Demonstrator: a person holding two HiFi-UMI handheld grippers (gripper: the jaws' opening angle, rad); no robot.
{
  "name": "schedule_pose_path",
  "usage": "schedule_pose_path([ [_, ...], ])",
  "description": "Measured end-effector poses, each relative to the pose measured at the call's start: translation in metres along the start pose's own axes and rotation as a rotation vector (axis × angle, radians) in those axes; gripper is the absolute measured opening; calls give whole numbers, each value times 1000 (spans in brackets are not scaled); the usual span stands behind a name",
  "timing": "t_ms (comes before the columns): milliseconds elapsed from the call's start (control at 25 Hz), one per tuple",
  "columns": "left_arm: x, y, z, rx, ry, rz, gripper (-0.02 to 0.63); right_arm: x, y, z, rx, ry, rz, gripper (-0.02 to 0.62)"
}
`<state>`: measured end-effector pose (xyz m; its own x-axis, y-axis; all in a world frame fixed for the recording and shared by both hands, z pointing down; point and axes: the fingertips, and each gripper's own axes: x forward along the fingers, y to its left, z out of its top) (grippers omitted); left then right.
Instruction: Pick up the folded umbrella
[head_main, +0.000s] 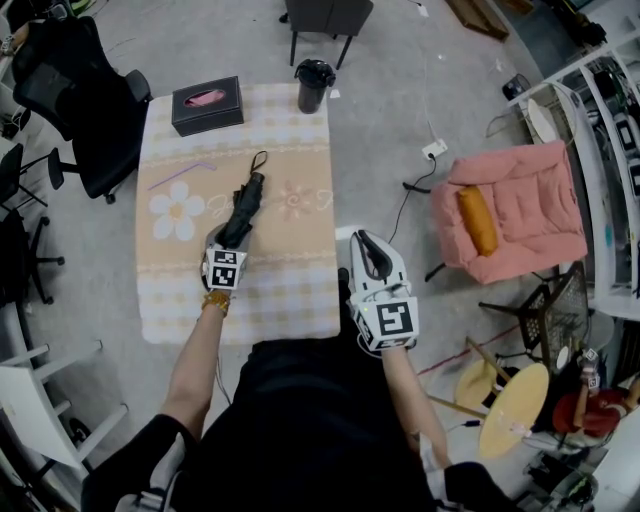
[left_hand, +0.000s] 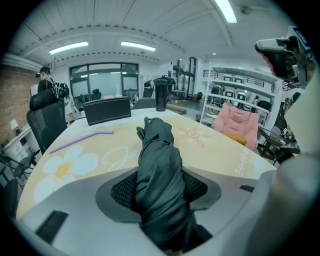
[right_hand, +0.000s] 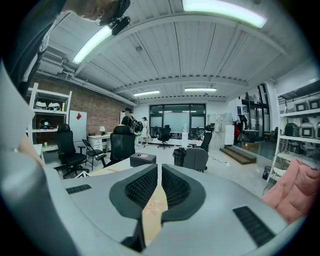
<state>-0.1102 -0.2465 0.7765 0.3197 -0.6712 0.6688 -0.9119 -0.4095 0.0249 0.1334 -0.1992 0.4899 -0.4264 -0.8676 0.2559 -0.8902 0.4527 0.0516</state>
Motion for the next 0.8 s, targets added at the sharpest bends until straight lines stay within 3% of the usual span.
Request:
schedule_pose_path([
  [800, -8, 1, 12, -84, -79, 8, 212, 7, 5, 3, 7, 0, 5, 17],
])
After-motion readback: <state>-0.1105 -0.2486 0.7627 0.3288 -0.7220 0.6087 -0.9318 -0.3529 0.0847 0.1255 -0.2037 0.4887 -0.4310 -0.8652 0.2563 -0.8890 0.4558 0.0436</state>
